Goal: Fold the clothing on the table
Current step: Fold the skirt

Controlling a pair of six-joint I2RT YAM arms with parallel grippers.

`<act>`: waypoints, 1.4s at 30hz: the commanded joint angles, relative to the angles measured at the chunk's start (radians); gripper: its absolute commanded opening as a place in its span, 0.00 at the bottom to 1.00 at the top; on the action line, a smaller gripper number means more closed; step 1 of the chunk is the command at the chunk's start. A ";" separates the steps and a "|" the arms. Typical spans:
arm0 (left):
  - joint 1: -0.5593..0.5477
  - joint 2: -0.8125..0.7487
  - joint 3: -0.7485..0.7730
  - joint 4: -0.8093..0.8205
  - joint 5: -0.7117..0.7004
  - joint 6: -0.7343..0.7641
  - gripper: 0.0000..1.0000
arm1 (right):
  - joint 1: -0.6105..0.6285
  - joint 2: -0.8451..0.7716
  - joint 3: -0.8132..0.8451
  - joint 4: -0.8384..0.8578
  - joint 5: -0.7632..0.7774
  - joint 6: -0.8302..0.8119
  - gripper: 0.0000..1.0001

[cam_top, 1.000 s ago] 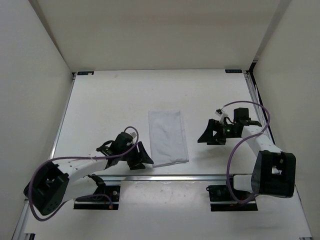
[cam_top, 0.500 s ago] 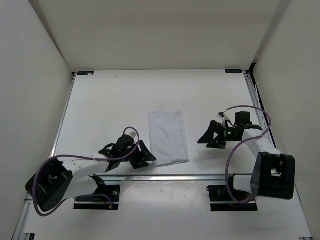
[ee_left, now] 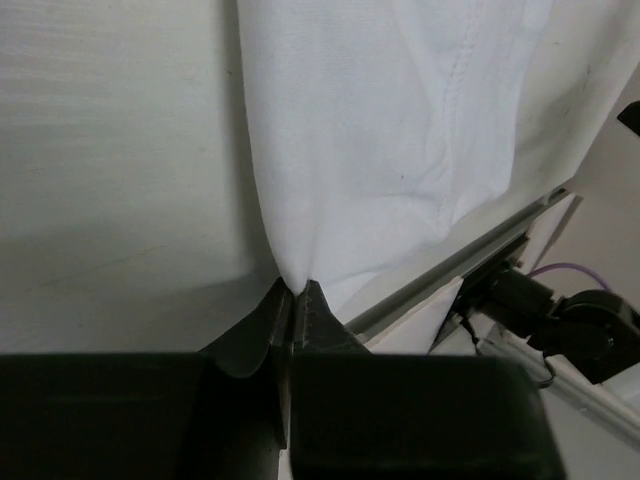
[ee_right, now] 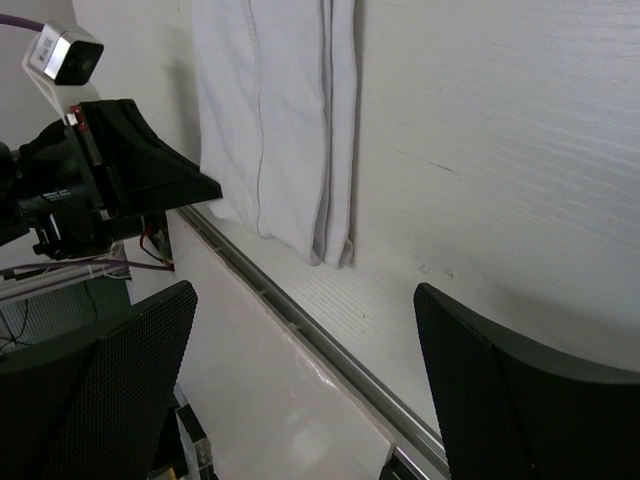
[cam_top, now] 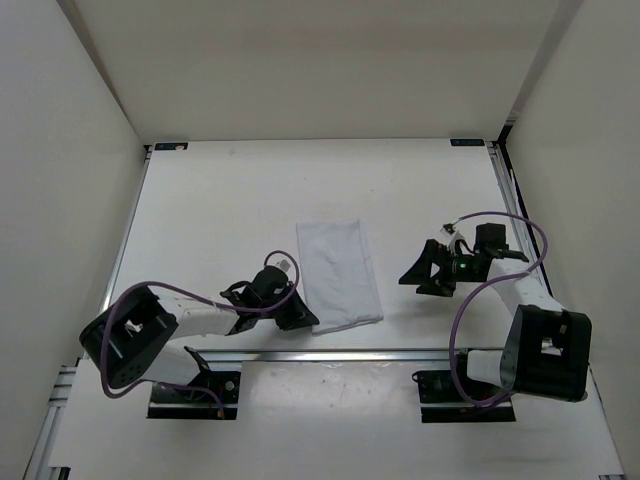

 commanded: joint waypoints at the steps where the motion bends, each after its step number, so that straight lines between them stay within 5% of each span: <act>1: 0.009 -0.043 -0.013 0.001 -0.019 -0.006 0.05 | -0.008 -0.025 -0.001 0.011 0.004 0.016 0.94; 6: 0.043 -0.129 -0.007 -0.019 -0.030 -0.044 0.00 | 0.009 0.004 0.010 -0.034 -0.019 0.007 0.96; 11: 0.026 -0.110 0.094 -0.013 -0.036 -0.115 0.00 | -0.016 0.078 0.049 -0.029 -0.267 0.083 0.99; 14: 0.023 -0.096 0.136 -0.015 -0.039 -0.153 0.00 | -0.019 0.069 -0.011 0.141 -0.403 0.355 1.00; 16: 0.032 -0.105 0.162 -0.015 -0.051 -0.175 0.00 | 0.004 0.046 -0.115 0.576 -0.546 0.681 0.99; 18: 0.037 -0.105 0.191 -0.024 -0.062 -0.184 0.00 | 0.044 0.038 -0.267 0.869 -0.557 1.090 0.99; 19: 0.038 -0.103 0.196 -0.024 -0.057 -0.192 0.00 | 0.071 0.036 -0.313 0.940 -0.550 1.154 0.99; 23: 0.046 -0.094 0.220 0.007 -0.047 -0.210 0.00 | 0.078 0.020 -0.336 0.610 -0.407 0.952 0.99; 25: 0.055 -0.088 0.230 -0.001 -0.043 -0.199 0.00 | 0.079 0.010 -0.364 0.589 -0.361 0.935 0.99; 42: 0.079 -0.093 0.201 0.040 -0.031 -0.205 0.00 | 0.139 0.214 -0.435 0.834 -0.350 1.118 0.99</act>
